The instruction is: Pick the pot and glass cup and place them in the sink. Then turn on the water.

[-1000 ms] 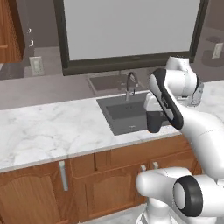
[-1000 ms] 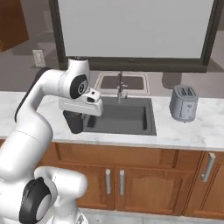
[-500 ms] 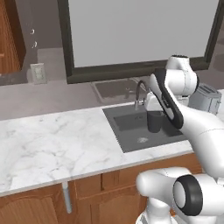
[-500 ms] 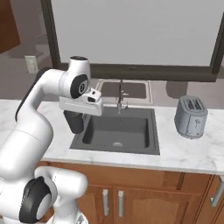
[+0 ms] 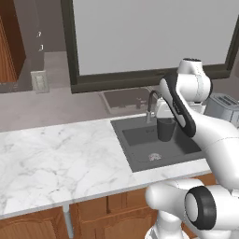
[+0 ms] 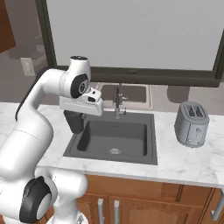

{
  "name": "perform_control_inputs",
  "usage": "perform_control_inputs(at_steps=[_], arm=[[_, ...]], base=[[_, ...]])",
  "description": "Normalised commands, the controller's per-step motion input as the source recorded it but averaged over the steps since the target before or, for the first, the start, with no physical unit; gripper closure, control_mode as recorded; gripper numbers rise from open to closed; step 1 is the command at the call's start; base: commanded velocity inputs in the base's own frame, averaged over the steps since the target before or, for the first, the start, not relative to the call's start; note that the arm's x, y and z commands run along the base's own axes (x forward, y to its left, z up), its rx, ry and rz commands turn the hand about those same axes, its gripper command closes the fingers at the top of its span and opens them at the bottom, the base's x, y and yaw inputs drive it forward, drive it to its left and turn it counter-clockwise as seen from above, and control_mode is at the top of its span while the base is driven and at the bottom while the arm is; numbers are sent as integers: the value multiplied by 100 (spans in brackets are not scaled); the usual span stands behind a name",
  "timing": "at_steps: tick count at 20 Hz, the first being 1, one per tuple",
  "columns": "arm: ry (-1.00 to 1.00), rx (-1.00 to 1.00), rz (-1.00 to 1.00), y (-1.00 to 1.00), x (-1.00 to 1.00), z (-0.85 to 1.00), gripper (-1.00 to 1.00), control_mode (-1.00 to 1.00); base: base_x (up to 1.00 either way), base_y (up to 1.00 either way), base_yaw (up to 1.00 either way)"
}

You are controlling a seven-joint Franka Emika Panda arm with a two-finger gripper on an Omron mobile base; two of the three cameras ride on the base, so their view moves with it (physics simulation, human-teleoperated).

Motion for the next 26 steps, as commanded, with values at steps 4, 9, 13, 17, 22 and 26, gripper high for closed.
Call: perform_control_inputs(at_steps=[4,9,13,17,22,26], arm=[[0,0,0,0,0,0,100,100],[0,0,0,0,0,0,100,100],[0,0,0,0,0,0,100,100],[0,0,0,0,0,0,100,100],[0,0,0,0,0,0,100,100],[0,0,0,0,0,0,100,100]], base=[[33,-32,10],[27,-24,9],[31,-16,7],[29,-12,6],[28,-1,3],[32,-1,2]])
